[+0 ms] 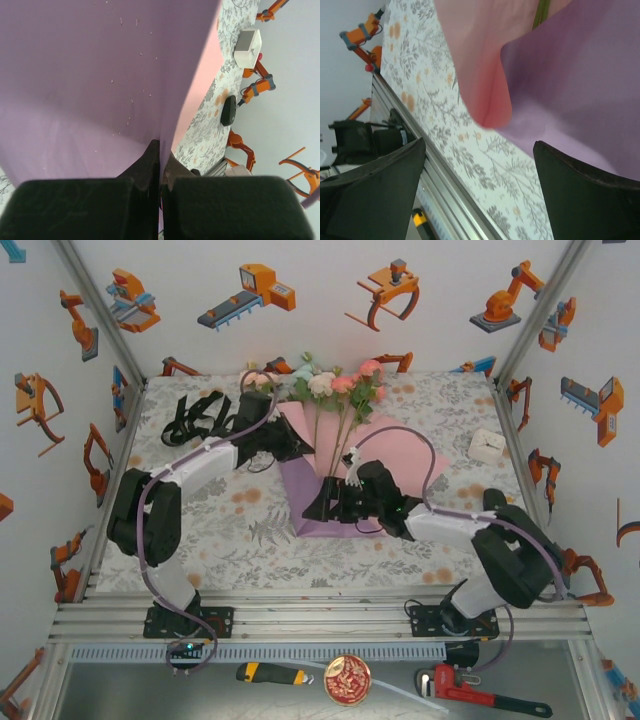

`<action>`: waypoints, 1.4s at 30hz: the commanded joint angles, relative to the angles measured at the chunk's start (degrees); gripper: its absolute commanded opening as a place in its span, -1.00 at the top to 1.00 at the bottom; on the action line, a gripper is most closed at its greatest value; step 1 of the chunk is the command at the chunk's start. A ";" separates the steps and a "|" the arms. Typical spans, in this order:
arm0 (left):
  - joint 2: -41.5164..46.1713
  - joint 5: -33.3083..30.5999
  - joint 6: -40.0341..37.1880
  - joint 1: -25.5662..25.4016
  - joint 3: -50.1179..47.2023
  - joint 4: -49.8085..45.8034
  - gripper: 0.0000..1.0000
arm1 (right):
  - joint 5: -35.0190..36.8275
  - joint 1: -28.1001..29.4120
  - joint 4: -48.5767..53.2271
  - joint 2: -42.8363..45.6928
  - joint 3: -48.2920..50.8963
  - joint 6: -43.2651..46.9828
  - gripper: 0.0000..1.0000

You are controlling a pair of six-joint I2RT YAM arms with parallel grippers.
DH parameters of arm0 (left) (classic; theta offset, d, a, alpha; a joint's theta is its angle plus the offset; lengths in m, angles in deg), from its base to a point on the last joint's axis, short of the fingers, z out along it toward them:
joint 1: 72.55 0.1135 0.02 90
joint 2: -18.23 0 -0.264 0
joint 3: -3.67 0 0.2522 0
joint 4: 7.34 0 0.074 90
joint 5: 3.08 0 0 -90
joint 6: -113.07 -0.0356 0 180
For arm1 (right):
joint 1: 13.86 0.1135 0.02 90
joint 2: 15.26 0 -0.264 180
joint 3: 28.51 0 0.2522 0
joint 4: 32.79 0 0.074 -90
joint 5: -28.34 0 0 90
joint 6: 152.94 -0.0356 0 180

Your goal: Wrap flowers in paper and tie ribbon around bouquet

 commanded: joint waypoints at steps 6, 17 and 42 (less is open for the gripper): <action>-0.75 0.53 -0.98 -0.25 3.48 0.56 0.58 | 5.29 -0.03 -3.62 -6.93 -3.15 -5.90 0.67; 7.20 -11.87 -12.92 5.92 2.65 -6.34 -0.21 | 10.02 -0.17 4.49 -8.08 -2.99 -2.24 0.65; -16.53 -7.32 -14.19 9.13 11.63 -5.18 0.56 | 21.35 2.46 31.71 18.26 -6.76 7.73 0.03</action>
